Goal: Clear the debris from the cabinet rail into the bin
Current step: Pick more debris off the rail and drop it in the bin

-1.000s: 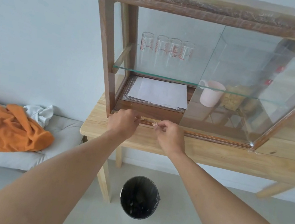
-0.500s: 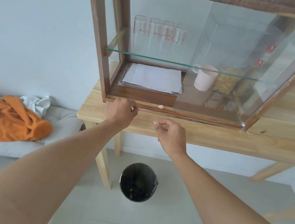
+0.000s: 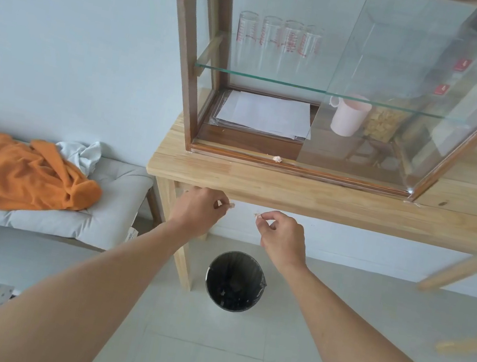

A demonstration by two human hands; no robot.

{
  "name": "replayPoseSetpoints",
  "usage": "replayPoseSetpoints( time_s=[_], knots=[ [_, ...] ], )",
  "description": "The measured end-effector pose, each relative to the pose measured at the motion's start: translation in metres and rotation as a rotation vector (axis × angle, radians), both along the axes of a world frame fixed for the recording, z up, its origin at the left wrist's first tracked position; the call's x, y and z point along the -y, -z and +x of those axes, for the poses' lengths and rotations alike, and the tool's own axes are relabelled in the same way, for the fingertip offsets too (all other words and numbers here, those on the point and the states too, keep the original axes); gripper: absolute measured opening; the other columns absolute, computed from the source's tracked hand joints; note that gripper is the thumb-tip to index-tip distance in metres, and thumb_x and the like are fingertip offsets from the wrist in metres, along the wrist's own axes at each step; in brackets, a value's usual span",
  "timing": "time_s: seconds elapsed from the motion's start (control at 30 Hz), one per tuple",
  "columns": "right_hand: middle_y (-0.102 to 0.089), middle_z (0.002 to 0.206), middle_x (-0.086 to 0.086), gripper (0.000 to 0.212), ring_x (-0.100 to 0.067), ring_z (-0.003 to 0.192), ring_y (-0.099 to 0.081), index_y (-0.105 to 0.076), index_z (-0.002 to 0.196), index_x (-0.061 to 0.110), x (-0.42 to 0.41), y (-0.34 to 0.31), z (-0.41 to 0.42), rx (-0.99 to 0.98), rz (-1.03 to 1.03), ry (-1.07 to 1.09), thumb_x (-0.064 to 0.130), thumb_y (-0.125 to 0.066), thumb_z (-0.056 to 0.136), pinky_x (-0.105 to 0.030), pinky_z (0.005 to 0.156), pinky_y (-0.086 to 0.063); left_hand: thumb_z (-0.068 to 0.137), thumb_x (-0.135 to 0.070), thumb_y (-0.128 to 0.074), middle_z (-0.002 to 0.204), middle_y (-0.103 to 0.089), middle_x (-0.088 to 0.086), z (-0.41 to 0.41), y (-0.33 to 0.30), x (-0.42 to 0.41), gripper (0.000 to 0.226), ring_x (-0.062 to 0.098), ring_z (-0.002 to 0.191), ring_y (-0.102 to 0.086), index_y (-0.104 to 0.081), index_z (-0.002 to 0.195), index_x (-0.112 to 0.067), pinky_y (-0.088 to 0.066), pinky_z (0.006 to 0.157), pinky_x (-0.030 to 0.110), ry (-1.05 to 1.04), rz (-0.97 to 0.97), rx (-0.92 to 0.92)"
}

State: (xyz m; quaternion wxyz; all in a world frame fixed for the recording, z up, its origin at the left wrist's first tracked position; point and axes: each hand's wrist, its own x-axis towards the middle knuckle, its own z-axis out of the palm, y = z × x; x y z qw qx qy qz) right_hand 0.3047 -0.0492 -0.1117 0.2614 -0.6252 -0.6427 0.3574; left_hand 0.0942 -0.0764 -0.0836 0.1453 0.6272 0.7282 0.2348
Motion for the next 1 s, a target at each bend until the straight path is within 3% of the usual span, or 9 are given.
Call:
replayPoseSetpoints(
  time_s=[0.1,0.17,0.23,0.33,0.47,0.57,0.7,1.0],
  knots=[
    [-0.079,0.083,-0.006,0.025,-0.029,0.09,-0.076,-0.081,0.11,0.025,0.0,0.014,0.006,0.035,-0.036,0.002,0.045,-0.068,0.103,-0.044,0.09,-0.061,0.101,-0.033,-0.064,0.083,-0.068,-0.006,0.0,0.019,0.002,0.02,0.02,0.078,-0.065,-0.081,0.106,-0.025,-0.057,0.067,0.035,-0.008,-0.066,0.012],
    [-0.077,0.082,-0.001,0.025,-0.027,0.09,-0.075,-0.081,0.11,0.026,-0.003,0.027,0.011,0.07,-0.061,0.002,0.046,-0.068,0.103,-0.042,0.088,-0.06,0.102,-0.031,-0.062,0.085,-0.068,-0.005,0.0,0.035,0.001,0.021,0.02,0.078,-0.065,-0.08,0.108,-0.023,-0.054,0.064,0.034,-0.018,-0.104,0.022],
    [-0.071,0.076,0.008,0.025,-0.023,0.085,-0.073,-0.081,0.109,0.028,-0.008,0.041,0.017,0.115,-0.073,-0.003,0.047,-0.067,0.103,-0.036,0.079,-0.056,0.102,-0.03,-0.061,0.086,-0.067,-0.006,0.0,0.052,-0.002,0.021,0.019,0.078,-0.063,-0.08,0.108,-0.023,-0.047,0.059,0.03,-0.027,-0.133,0.012],
    [-0.061,0.071,0.02,0.025,-0.016,0.076,-0.066,-0.081,0.107,0.03,-0.019,0.063,0.024,0.191,-0.096,-0.002,0.05,-0.067,0.102,-0.029,0.068,-0.045,0.102,-0.031,-0.062,0.086,-0.068,-0.005,0.005,0.079,-0.012,0.021,0.019,0.079,-0.063,-0.079,0.107,-0.022,-0.049,0.062,0.03,-0.033,-0.191,0.013],
    [-0.061,0.074,0.018,0.028,-0.019,0.082,-0.065,-0.081,0.104,0.031,-0.033,0.096,0.03,0.258,-0.164,-0.014,0.054,-0.066,0.1,-0.031,0.076,-0.046,0.101,-0.032,-0.064,0.085,-0.067,-0.009,0.016,0.113,-0.028,0.017,0.016,0.076,-0.062,-0.079,0.104,-0.024,-0.044,0.056,0.028,-0.034,-0.26,-0.013],
    [-0.068,0.077,0.016,0.027,-0.02,0.087,-0.072,-0.081,0.105,0.033,-0.043,0.113,0.031,0.257,-0.225,-0.04,0.055,-0.066,0.1,-0.032,0.076,-0.048,0.1,-0.032,-0.062,0.094,-0.073,-0.005,0.025,0.131,-0.04,0.016,0.022,0.086,-0.067,-0.077,0.103,-0.029,-0.057,0.07,0.036,-0.041,-0.323,-0.003],
    [-0.083,0.099,0.006,0.028,-0.024,0.1,-0.078,-0.079,0.117,0.033,-0.055,0.126,0.026,0.259,-0.281,-0.063,0.051,-0.07,0.097,-0.035,0.085,-0.055,0.099,-0.034,-0.062,0.106,-0.076,-0.006,0.032,0.149,-0.054,0.023,0.023,0.098,-0.069,-0.074,0.119,-0.035,-0.058,0.083,0.04,-0.046,-0.368,0.003],
    [-0.083,0.094,0.006,0.032,-0.022,0.099,-0.079,-0.076,0.125,0.032,-0.061,0.14,0.025,0.249,-0.261,-0.071,0.049,-0.068,0.099,-0.039,0.091,-0.06,0.102,-0.036,-0.062,0.105,-0.076,-0.005,0.019,0.164,-0.055,0.031,0.021,0.095,-0.07,-0.068,0.132,-0.035,-0.061,0.083,0.042,-0.068,-0.402,-0.009]
  ],
)
